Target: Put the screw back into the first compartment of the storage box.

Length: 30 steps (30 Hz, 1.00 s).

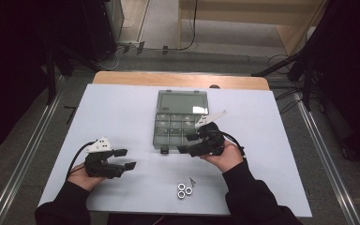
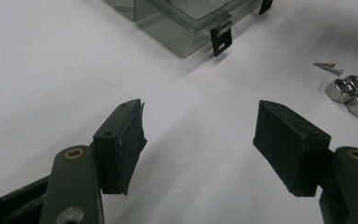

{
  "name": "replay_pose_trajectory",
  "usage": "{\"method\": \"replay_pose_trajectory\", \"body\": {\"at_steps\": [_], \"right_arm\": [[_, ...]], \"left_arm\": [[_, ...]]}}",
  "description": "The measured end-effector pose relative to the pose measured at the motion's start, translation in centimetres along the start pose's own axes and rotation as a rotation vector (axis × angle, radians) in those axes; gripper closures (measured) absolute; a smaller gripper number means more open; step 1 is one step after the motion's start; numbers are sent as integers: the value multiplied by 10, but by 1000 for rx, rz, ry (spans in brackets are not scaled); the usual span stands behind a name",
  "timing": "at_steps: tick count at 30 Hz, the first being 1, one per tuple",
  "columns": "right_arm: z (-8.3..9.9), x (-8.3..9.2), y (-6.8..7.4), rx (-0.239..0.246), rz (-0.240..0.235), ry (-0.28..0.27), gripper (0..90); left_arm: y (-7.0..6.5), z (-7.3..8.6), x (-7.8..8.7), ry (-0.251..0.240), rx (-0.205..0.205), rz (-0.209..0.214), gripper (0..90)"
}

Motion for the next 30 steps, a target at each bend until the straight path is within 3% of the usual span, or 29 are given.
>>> {"method": "replay_pose_trajectory", "body": {"at_steps": [8,30], "right_arm": [[11,6,4,8,-7,6,323],[49,11,18,-7,-6,79,368]], "left_arm": [[0,1,-1,7,-3,-3,328],[1,1,-1,11,-6,-5,328]]}}
Point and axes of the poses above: each handheld gripper's, and its own axes: x roughly backward along the jaws, z roughly out of its underside, y roughly to its left, the point moved 5 cm from there along -x, roughly forward along the jaws, and after that the axes turned 3 degrees about x, right-handed, at the moved point
